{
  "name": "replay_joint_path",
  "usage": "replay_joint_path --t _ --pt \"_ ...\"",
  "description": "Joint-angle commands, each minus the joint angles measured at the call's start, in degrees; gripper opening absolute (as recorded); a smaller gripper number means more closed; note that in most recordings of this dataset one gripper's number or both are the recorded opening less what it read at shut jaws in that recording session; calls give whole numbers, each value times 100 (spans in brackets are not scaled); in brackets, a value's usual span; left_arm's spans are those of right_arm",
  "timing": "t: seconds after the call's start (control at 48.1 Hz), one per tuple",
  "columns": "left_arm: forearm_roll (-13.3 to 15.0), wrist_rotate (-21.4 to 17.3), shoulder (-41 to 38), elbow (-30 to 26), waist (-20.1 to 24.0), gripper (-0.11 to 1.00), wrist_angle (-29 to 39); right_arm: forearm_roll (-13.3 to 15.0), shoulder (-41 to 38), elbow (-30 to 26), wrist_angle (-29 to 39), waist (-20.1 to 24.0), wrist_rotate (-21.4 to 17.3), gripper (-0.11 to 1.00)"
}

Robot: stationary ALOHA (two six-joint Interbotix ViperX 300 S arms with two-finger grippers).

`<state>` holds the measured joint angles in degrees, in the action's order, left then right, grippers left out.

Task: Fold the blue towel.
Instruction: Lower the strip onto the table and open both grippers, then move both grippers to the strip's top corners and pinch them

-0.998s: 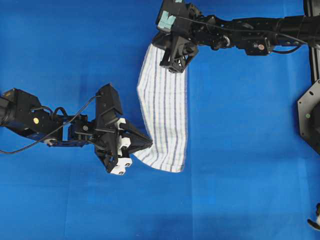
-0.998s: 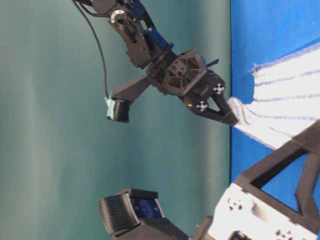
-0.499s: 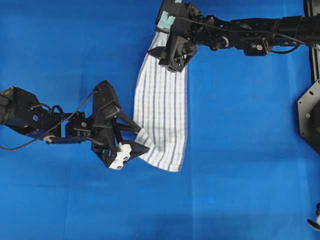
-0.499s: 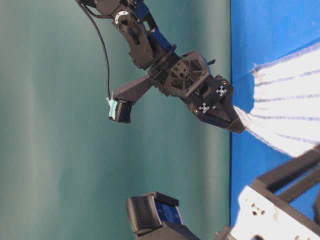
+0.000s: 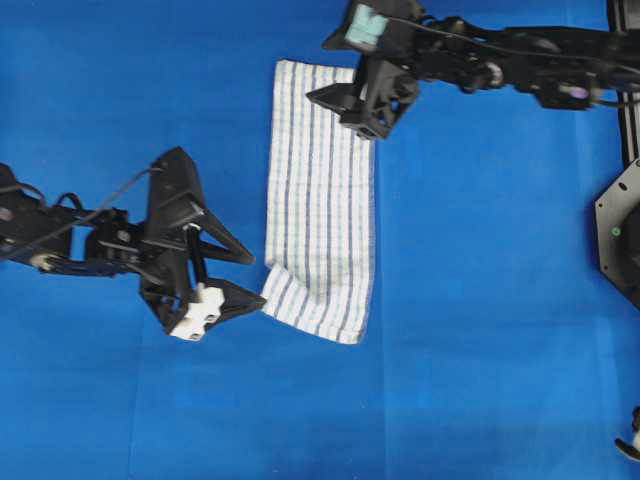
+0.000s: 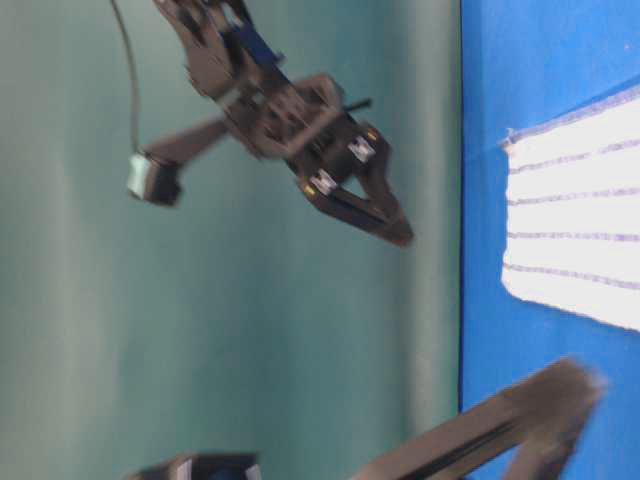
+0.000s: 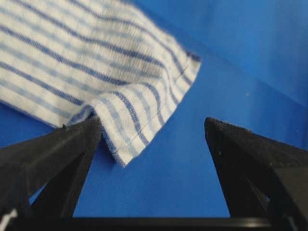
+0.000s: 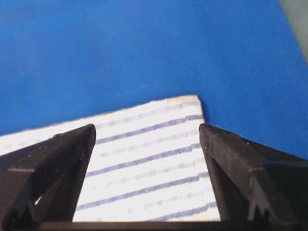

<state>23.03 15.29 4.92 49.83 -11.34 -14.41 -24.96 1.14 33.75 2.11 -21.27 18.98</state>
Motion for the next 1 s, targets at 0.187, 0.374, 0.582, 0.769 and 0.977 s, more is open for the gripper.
replay_joint_path --t 0.187,0.374,0.582,0.769,0.977 --pt "-26 -782 1318 439 193 91 193 9 1204 729 9 255 -88 88" --pt "-26 -1063 2021 844 220 91 229 -26 1986 1415 -9 483 -149 88" --pt "-26 -1072 2382 1143 352 91 229 -114 2496 1811 -9 554 -149 88" --pt "-35 -1292 2215 1037 633 91 229 -105 2329 1784 -62 545 -141 88" --pt "-35 -2329 1573 615 1424 91 193 -88 1837 1679 -343 211 -114 88"
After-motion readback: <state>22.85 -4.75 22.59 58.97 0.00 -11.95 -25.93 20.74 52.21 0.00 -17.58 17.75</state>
